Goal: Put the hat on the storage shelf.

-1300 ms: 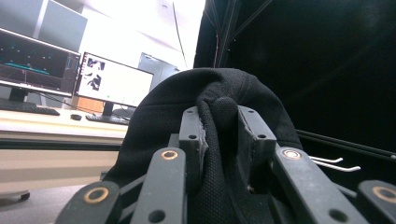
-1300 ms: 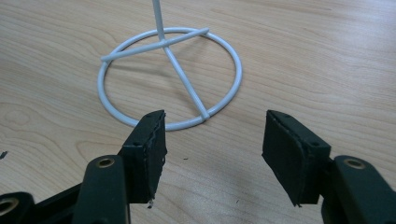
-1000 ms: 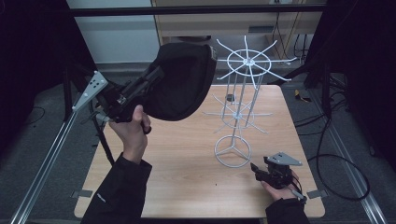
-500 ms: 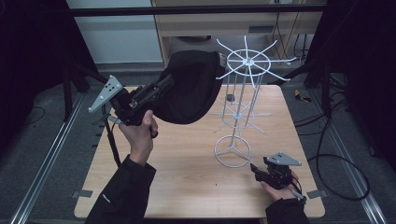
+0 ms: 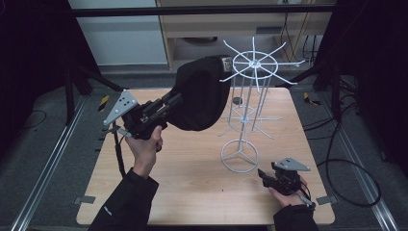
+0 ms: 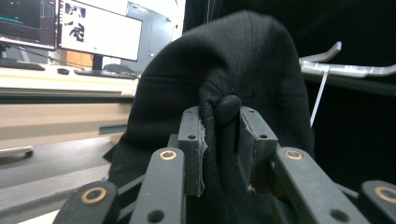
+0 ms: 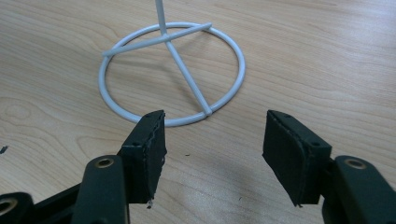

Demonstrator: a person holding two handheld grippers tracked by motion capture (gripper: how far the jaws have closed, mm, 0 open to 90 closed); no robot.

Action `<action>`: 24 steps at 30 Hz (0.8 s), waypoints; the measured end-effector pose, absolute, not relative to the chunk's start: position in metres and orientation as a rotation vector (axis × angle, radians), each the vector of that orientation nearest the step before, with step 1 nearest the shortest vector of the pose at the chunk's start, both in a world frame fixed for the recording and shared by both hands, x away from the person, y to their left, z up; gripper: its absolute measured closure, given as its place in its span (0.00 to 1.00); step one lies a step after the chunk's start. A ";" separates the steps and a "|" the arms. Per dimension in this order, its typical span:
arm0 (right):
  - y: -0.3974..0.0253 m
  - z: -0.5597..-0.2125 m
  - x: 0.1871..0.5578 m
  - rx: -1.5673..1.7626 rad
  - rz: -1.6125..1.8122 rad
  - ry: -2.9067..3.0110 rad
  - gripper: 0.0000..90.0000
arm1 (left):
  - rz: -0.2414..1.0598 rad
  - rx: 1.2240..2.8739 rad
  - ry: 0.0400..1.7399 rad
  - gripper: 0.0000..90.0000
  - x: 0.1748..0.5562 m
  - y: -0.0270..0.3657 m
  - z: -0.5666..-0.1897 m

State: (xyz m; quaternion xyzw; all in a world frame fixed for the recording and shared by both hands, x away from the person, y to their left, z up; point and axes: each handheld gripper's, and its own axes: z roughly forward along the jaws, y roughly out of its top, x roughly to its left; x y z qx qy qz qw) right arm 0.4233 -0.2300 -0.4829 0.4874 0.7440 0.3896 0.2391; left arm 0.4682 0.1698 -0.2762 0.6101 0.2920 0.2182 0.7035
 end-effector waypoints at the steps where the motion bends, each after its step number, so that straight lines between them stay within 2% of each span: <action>1: -0.230 -0.483 0.423 1.334 1.066 2.038 0.44 | 0.498 1.373 0.649 0.80 0.468 0.168 -0.277; 9: -0.229 -0.484 0.424 1.334 1.059 2.039 0.43 | 0.545 1.453 0.643 0.79 0.466 0.160 -0.285; 14: -0.229 -0.484 0.424 1.332 1.060 2.041 0.43 | 0.541 1.482 0.644 0.75 0.466 0.161 -0.287; 24: -0.230 -0.485 0.424 1.331 1.055 2.038 0.42 | 0.568 1.514 0.643 0.54 0.453 0.178 -0.293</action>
